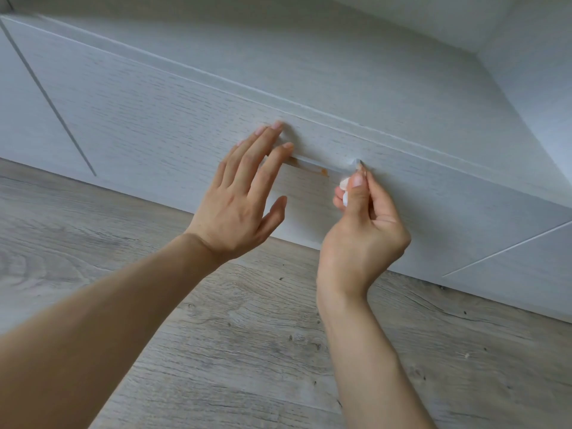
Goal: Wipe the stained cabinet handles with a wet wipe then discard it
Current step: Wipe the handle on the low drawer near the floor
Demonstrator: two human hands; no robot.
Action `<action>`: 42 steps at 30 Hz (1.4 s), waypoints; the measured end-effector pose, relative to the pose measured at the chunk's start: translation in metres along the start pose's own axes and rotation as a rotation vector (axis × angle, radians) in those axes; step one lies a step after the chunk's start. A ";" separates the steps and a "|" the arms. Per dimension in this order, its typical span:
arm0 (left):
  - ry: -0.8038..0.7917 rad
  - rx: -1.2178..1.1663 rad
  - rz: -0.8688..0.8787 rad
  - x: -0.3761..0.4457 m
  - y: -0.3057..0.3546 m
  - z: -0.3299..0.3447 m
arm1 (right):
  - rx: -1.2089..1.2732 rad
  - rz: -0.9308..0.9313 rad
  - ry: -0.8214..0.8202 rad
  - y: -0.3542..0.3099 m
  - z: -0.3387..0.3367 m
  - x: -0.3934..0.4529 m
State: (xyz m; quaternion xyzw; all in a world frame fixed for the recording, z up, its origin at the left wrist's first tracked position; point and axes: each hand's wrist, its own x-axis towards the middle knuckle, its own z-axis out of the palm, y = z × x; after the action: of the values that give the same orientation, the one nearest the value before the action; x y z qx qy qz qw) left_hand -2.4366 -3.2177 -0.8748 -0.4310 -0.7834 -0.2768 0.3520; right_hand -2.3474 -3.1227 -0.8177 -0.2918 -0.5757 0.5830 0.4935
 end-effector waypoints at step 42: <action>0.001 0.006 0.025 -0.001 -0.003 -0.001 | -0.142 -0.312 -0.062 0.007 -0.001 0.004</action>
State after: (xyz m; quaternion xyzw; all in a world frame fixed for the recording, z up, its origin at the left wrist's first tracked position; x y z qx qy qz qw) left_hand -2.4381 -3.2203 -0.8755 -0.4394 -0.7787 -0.2702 0.3571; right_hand -2.3500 -3.1176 -0.8232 -0.2150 -0.6685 0.4659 0.5384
